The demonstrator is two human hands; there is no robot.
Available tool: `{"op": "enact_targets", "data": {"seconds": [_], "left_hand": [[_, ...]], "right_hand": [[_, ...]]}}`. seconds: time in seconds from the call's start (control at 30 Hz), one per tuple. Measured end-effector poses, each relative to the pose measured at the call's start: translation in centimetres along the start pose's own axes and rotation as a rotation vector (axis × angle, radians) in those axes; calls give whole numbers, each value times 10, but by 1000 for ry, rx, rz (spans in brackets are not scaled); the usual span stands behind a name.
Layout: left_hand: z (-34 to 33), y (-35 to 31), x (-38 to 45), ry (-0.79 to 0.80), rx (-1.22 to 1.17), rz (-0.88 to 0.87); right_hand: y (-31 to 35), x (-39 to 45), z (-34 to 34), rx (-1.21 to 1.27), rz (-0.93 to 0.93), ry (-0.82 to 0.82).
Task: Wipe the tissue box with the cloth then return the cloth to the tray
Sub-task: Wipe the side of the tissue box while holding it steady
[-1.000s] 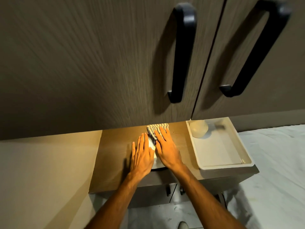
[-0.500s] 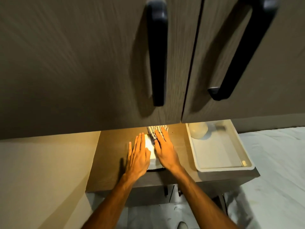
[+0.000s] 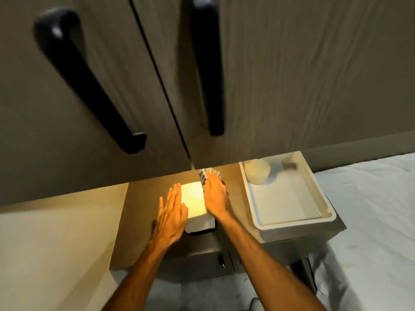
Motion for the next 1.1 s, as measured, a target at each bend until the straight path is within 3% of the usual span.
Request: {"op": "enact_targets", "data": {"seconds": [0.13, 0.27, 0.43, 0.63, 0.8, 0.97, 1.1], "left_hand": [[6, -6, 15, -71, 176, 0], [-3, -32, 30, -79, 94, -34], [-14, -36, 33, -46, 141, -53], [-18, -34, 33, -59, 72, -32], [-20, -29, 34, -77, 75, -30], [-21, -29, 36, -75, 139, -53], [-20, -28, 34, -68, 131, -53]], "right_hand": [[-49, 10, 15, 132, -296, -53], [-95, -22, 8, 241, -516, 14], [-98, -68, -6, 227, -396, 181], [-55, -54, -5, 386, -261, 189], [-59, -14, -17, 282, -333, 233], [-84, -76, -9, 250, -438, 184], [-57, -67, -4, 332, -324, 197]]}}
Point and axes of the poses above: each hand's wrist, its own x-axis towards the middle knuckle, its own z-axis out of the back of the hand, y = z × x, the point moved 6 cm from there along x, towards the middle knuckle, and after that the axes turned 15 degrees about -y, right-handed, at the moved point
